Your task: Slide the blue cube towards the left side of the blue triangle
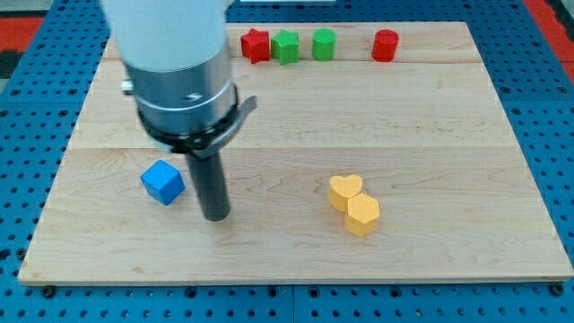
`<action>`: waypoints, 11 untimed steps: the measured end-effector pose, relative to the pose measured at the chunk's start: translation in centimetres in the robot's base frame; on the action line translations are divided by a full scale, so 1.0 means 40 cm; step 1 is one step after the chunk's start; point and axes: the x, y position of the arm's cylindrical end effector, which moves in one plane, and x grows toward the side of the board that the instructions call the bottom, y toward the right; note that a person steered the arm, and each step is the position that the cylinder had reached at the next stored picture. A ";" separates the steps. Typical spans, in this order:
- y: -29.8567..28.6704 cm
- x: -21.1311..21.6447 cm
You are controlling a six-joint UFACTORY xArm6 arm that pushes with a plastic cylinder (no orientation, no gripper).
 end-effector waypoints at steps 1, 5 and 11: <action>-0.167 -0.082; -0.351 -0.274; -0.223 -0.570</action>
